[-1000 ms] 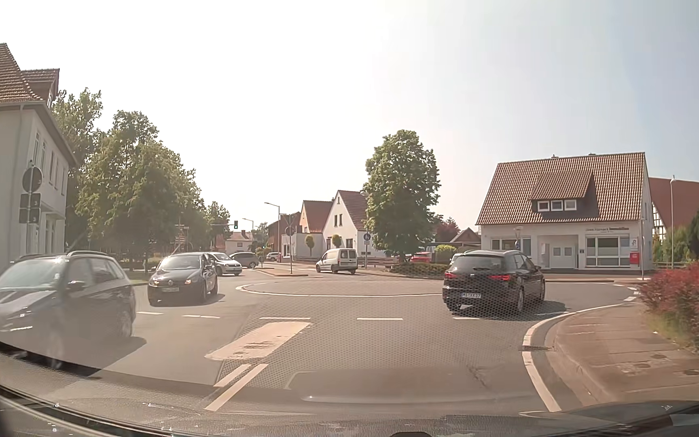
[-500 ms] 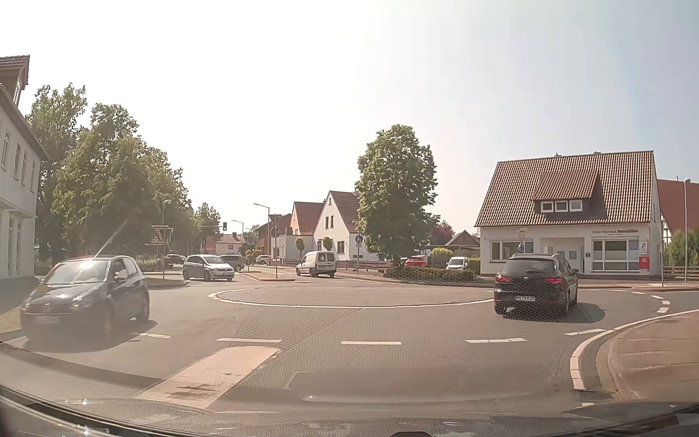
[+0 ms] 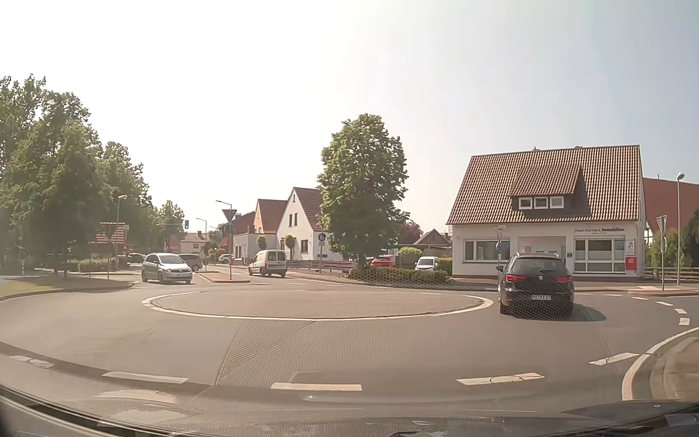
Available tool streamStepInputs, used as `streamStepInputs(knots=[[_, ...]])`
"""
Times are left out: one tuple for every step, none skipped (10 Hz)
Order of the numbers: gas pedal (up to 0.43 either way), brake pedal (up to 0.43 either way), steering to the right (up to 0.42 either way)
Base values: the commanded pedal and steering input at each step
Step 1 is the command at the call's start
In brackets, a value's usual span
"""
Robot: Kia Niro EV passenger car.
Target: Follow the waypoints while adhering to traffic rules and regulations
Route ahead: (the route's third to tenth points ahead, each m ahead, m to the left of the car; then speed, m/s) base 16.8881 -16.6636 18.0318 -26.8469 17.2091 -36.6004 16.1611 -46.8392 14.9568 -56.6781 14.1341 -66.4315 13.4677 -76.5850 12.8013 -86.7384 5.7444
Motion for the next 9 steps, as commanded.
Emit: streamStepInputs(knots=[[0.197, 0.0, 0.198], [0.197, 0.0, 0.225], [0.197, 0.0, 0.253], [0.177, 0.0, 0.275], [0.15, 0.0, 0.3], [0.15, 0.0, 0.325], [0.15, 0.0, 0.342], [0.15, 0.0, 0.357], [0.15, 0.0, 0.366]])
